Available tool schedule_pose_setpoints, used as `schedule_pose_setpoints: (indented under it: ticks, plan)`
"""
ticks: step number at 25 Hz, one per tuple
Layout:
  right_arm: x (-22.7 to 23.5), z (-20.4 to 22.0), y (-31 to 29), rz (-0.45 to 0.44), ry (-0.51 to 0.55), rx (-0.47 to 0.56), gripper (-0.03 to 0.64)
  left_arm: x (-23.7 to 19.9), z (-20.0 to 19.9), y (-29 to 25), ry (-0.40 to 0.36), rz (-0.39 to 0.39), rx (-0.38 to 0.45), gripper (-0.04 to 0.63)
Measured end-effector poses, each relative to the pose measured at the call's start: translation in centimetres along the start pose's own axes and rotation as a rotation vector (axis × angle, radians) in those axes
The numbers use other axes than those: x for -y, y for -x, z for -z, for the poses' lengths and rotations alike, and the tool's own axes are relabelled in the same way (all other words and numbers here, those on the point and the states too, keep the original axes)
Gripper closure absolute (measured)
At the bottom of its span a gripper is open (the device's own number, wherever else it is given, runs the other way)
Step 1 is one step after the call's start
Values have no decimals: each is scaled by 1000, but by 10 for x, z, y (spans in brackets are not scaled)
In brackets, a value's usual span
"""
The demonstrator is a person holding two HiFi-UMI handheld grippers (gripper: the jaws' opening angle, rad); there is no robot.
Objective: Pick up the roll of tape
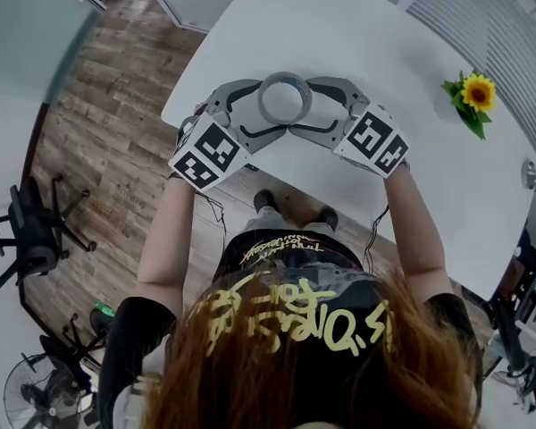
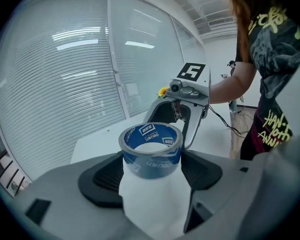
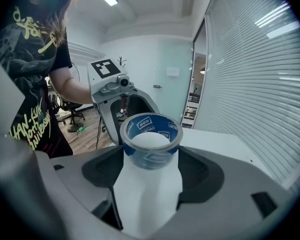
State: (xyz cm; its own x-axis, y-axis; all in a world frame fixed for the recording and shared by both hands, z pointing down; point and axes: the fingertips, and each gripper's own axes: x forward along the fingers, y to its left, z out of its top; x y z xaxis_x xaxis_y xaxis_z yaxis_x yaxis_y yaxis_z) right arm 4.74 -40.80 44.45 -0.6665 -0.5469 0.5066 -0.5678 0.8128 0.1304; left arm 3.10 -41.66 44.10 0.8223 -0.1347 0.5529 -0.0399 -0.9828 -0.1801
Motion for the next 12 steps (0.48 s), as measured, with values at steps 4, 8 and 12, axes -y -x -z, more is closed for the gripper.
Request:
schedule_pose_setpoints:
  ticks: [4, 8, 12]
  plan:
    - [-3, -4, 23, 12, 14, 21, 287, 12, -20, 0, -1, -2, 34, 239]
    - [-3, -5, 43, 23, 12, 42, 287, 21, -37, -4, -4, 8, 62, 241]
    - [-5, -10, 62, 34, 0, 73, 287, 29, -55, -2, -7, 23, 90, 241]
